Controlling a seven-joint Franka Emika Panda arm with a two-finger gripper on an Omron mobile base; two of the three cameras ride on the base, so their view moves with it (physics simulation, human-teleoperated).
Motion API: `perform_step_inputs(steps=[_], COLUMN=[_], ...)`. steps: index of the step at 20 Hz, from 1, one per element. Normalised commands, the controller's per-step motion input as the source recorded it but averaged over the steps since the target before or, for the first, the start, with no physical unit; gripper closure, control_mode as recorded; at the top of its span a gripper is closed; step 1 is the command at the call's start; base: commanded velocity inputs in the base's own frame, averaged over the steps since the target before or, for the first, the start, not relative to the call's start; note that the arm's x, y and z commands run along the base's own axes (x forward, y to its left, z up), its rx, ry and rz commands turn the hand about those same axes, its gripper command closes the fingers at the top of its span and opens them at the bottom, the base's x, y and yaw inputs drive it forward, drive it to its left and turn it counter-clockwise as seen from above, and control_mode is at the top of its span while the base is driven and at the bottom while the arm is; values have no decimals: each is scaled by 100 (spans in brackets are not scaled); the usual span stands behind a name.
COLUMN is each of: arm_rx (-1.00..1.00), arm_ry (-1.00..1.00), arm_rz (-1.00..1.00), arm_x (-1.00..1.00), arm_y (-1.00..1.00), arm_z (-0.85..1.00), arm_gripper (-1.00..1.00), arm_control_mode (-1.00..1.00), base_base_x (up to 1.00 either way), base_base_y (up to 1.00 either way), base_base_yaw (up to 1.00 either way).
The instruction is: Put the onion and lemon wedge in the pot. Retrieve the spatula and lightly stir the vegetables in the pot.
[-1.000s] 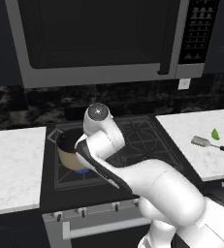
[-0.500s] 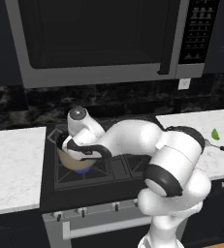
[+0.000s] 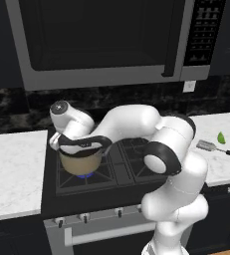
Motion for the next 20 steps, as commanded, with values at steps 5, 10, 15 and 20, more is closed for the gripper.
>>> perform_step_inputs(steps=[5,10,15,20], arm_rx=[0,2,2,1], arm_ry=[-1,-2,0,0], arm_rz=[-8,-5,-2,-1], arm_x=[-41,-39,40,23], arm_y=[-45,-75,-11,38], arm_z=[-3,-21,-43,-11], arm_gripper=[100,100,100,-100], arm_control_mode=[-100,-100,-100,-100], base_base_x=[0,0,0,0], base_base_y=[0,0,0,0], base_base_yaw=[0,0,0,0])
